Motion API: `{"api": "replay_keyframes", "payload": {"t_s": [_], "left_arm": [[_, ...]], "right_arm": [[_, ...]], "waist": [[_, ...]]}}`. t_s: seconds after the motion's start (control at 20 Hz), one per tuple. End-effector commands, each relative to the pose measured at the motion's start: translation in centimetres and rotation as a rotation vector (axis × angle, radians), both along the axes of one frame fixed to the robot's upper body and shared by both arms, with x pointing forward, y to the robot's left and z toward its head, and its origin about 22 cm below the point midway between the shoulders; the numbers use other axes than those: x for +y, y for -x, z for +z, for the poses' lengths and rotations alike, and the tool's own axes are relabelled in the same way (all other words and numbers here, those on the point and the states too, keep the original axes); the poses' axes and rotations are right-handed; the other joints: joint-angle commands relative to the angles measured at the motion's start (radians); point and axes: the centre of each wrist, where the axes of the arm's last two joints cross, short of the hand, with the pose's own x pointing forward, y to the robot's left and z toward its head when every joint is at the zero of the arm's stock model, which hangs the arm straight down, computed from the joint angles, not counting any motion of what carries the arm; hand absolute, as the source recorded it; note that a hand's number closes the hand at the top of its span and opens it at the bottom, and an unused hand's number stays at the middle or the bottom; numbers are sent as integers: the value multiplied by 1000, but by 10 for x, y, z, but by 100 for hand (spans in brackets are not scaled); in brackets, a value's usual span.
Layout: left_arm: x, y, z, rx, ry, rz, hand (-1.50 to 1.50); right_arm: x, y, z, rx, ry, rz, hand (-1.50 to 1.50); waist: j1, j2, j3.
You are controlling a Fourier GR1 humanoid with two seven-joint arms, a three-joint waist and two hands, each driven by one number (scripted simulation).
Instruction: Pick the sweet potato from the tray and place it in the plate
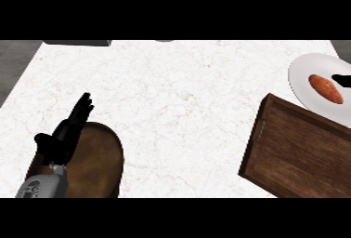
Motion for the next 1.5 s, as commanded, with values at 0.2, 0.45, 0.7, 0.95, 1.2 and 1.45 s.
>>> {"api": "replay_keyframes", "payload": {"t_s": [0.2, 0.45, 0.7, 0.95, 1.2, 1.45], "left_arm": [[9, 1, 3, -10, -3, 7, 0], [12, 15, -6, -3, -2, 33, 0], [14, 2, 0, 12, -1, 44, 0], [-4, 4, -10, 21, 20, 65, 0], [18, 24, -12, 9, 9, 28, 0], [14, 9, -3, 21, 9, 41, 0]], "right_arm": [[-15, 3, 13, -233, -126, -67, -150], [-29, 23, -5, -436, -230, -127, -150], [-75, 72, -23, -557, -329, -91, -150], [-105, 130, -55, -560, -346, -59, -150], [-132, 173, -57, -523, -294, 32, -150], [-139, 196, -67, -487, -283, 58, -150]], "waist": [[-1, 1, 2], [-30, -11, 1], [-42, -9, 1], [-48, -13, -1], [-37, -13, 0], [-36, -12, 0]]}}
